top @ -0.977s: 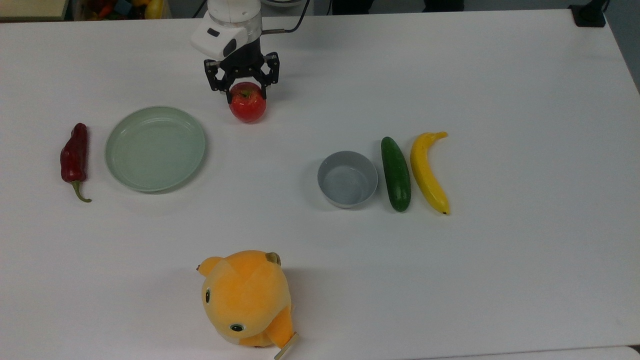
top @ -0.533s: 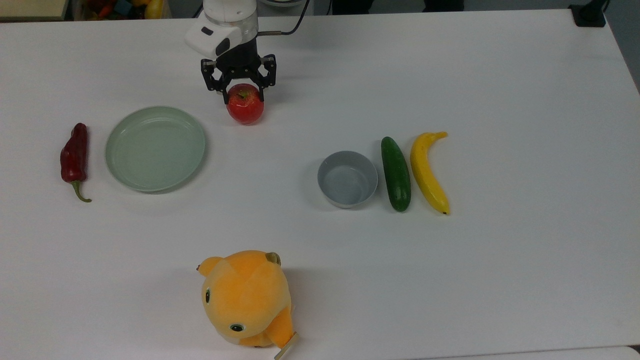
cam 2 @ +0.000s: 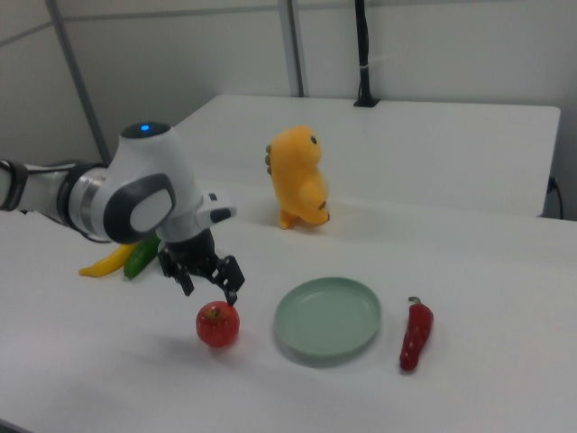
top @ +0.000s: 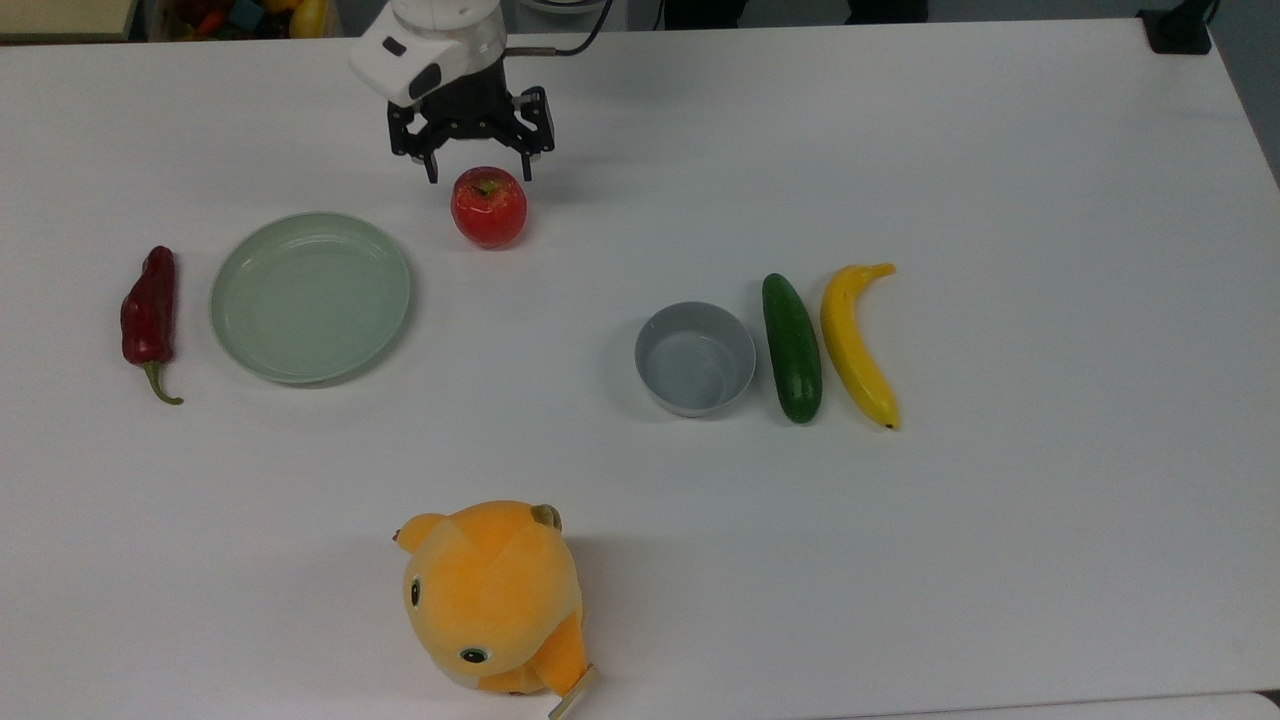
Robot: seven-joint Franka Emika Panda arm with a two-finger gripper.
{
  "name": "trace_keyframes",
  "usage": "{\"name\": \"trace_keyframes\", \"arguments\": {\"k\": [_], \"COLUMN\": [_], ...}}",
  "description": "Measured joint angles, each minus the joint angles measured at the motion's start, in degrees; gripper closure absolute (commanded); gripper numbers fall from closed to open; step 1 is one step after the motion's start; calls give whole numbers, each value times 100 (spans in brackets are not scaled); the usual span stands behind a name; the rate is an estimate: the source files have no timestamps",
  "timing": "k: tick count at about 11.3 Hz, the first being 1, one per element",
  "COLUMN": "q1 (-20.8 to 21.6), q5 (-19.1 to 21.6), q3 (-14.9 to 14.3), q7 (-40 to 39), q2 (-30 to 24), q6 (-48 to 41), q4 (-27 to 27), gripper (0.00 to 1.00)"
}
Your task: Red apple placed in the center of the desktop
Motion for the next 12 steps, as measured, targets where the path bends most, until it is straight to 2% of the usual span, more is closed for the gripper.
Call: {"name": "trace_keyframes", "arguments": {"k": [3,6,8,11,12], "q1": [0,0,-9,-41,-65], "q5": [3,6,284,443,454], "q3": [63,89,89,109,214], "q7": [689,1272,1504,1693,1805], "q2": [-128,-186,-202,-207,-209], "q6": [-836,-1968,-2519,-3477,-3712], "q4": [842,2031,2694,3358,3463], "gripper": [0,0,0,0,0]}}
